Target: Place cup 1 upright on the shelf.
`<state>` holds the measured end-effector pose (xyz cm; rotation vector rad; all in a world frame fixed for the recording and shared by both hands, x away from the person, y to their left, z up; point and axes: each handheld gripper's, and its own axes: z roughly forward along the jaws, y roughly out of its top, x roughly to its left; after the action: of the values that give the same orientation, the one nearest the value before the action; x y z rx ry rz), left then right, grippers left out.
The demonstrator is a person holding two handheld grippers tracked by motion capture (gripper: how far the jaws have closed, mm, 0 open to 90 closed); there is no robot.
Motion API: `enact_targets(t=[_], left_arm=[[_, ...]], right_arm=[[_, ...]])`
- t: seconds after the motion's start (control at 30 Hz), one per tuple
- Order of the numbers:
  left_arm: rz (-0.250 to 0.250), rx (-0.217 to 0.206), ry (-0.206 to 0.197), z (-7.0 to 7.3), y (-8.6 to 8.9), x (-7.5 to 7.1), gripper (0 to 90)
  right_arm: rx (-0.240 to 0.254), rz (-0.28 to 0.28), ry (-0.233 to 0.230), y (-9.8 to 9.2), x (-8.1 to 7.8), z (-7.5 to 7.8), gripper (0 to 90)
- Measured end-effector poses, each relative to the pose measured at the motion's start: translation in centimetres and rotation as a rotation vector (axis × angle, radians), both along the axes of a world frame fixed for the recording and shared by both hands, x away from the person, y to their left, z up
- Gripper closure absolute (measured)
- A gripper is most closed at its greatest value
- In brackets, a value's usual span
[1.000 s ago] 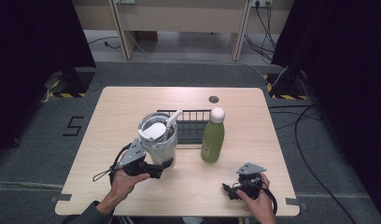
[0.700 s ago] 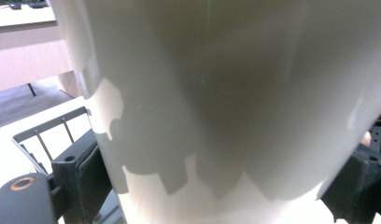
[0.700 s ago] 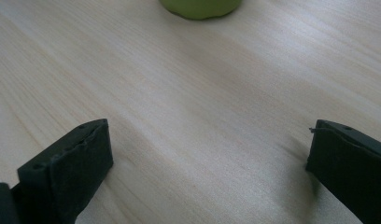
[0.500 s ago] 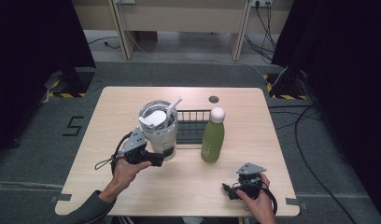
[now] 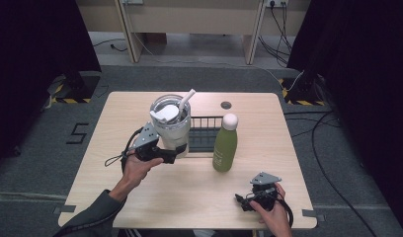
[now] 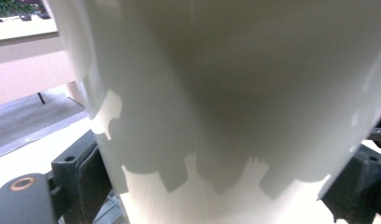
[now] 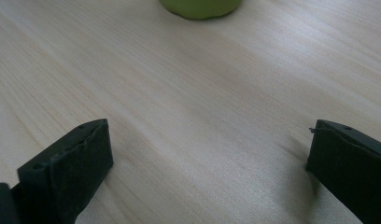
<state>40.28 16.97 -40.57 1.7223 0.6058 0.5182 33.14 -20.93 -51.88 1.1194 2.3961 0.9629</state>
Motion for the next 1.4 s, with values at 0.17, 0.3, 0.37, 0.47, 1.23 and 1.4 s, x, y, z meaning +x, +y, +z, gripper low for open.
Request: enact_targets(t=[0.17,0.3,0.37,0.47,1.23,1.4], left_arm=[[0.009,0.004,-0.002,0.5,-0.3,0.9,10.6],[0.012,-0.006,0.011,0.9,-0.5,1.8,10.6],[0.021,-0.006,0.01,1.1,-0.5,2.3,10.6],[0.026,-0.005,0.007,1.3,-0.6,2.7,10.6],[0.085,-0.024,-0.003,1.7,-1.5,6.7,10.7],[0.089,-0.036,0.004,1.4,-1.6,7.3,10.7]], right_arm=[[0.0,0.0,0.0,0.0,0.0,0.0,0.4],[0.002,0.001,-0.002,0.0,0.0,0.0,0.4],[0.0,0.001,-0.001,0.0,0.0,0.0,0.4],[0.001,0.001,-0.001,0.0,0.0,0.0,0.4],[0.002,0.004,0.002,0.0,0.0,0.0,0.6],[0.001,0.008,0.0,0.0,0.0,0.0,0.5]])
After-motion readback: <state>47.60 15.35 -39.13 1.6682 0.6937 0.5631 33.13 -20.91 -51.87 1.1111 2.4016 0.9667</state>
